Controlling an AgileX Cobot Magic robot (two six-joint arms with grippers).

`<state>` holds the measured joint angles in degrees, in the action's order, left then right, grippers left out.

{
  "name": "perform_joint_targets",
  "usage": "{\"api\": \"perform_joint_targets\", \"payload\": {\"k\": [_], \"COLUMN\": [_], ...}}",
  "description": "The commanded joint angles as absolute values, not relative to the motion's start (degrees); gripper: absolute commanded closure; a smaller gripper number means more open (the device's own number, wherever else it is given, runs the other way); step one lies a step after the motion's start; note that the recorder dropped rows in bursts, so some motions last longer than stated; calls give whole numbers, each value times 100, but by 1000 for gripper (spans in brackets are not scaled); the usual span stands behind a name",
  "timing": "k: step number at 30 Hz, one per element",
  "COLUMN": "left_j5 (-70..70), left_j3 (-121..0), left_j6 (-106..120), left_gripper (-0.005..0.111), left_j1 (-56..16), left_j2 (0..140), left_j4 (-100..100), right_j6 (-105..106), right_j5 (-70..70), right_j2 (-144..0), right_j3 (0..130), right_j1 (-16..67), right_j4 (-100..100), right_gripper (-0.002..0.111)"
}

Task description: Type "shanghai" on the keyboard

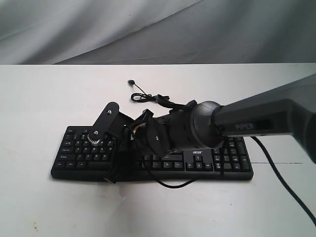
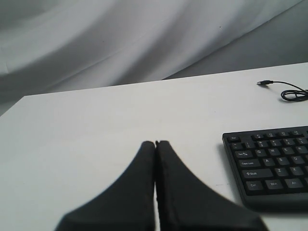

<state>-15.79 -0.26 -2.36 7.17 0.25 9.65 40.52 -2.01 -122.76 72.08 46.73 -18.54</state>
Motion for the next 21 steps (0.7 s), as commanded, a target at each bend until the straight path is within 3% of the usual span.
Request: {"api": "perform_joint_targets", "payload": {"k": [1,21], "left_j5": [-1522,-1522], "left_j3": [0,0], "left_j6": [-262,-262], "left_gripper": [107,107], "left_j1": [675,675], "left_j2": [0,0], "left_j4": [955,955], "right_j6": [4062,4021], "right_j5": [-243,-1505], "right_j2": [-12020,-13350], "right_j3": [7206,9940], "right_j1": [4674,5138], "right_j4": [-1822,-1590], "right_gripper": [108,108]}}
